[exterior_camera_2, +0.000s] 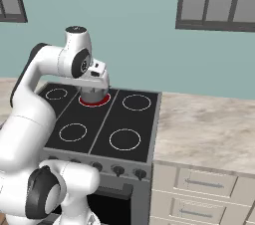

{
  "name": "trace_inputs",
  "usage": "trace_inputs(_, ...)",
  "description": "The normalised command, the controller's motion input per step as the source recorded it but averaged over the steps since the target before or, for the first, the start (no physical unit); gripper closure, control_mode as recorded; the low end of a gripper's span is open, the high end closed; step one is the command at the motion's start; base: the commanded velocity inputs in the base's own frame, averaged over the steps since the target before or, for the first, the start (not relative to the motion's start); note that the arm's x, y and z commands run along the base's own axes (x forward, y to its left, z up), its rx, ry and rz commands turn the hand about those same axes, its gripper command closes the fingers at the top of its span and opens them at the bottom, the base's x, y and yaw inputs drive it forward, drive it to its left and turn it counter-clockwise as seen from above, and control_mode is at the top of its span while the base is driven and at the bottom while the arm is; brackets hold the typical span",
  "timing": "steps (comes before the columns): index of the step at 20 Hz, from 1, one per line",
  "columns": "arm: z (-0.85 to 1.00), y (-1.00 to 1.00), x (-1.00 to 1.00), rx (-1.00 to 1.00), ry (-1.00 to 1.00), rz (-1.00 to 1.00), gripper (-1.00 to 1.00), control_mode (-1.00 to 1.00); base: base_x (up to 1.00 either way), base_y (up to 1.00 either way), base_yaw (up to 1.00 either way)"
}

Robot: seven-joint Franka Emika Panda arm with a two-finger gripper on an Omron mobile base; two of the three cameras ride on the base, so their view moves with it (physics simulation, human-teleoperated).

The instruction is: Lower the heat of the kettle.

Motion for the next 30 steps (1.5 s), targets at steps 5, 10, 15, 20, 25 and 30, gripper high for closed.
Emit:
trace_inputs(5,0.00,0.00,0.00,0.00,0.00,0.00,-1.00,1.00,0.00,0.28,-0.07)
trace_inputs(10,0.00,0.00,0.00,0.00,0.00,0.00,-1.00,1.00,0.00,0.55,-0.07)
trace_inputs(15,0.00,0.00,0.00,0.00,0.00,0.00,-1.00,1.00,0.00,0.47,-0.02)
trace_inputs(20,0.00,0.00,0.00,0.00,0.00,0.00,-1.00,1.00,0.00,0.43,0.01)
trace_inputs(25,0.00,0.00,0.00,0.00,0.00,0.00,-1.00,1.00,0.00,0.49,0.06)
trace_inputs(30,0.00,0.00,0.00,0.00,0.00,0.00,-1.00,1.00,0.00,0.36,0.07)
